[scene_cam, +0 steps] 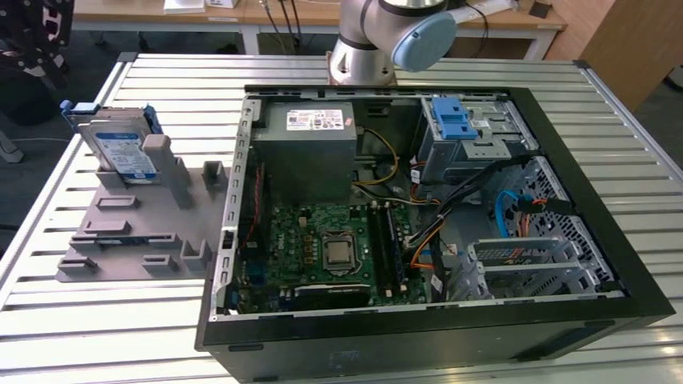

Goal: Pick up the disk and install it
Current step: 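Pick up the disk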

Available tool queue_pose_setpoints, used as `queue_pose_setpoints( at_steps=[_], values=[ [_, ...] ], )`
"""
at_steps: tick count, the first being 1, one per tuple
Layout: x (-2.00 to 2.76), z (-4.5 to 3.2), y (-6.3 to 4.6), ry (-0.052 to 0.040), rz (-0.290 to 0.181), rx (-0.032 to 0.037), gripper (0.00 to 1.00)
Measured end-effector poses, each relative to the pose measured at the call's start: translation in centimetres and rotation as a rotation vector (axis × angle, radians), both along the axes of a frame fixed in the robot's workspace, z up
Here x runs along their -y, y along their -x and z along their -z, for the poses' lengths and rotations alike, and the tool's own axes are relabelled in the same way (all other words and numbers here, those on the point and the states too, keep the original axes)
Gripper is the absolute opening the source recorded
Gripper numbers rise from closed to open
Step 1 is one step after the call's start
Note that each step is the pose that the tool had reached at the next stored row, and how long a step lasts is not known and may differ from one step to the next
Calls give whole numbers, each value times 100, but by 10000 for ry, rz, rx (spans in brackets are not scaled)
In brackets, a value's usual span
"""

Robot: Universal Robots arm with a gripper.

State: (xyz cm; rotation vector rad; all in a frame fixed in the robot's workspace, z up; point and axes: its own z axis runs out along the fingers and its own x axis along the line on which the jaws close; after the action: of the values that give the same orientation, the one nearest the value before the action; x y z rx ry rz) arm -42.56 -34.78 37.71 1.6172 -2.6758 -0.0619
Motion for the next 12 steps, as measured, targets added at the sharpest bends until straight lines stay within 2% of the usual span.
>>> queue_pose_setpoints(
  at_steps=[3,7,8,12],
  values=[
    [0,2,0,2,-340,38,11],
    [-4,23,0,3,-478,259,11],
    [-10,28,-1,3,-509,281,11],
    [-23,44,0,0,-684,286,11]
  ],
)
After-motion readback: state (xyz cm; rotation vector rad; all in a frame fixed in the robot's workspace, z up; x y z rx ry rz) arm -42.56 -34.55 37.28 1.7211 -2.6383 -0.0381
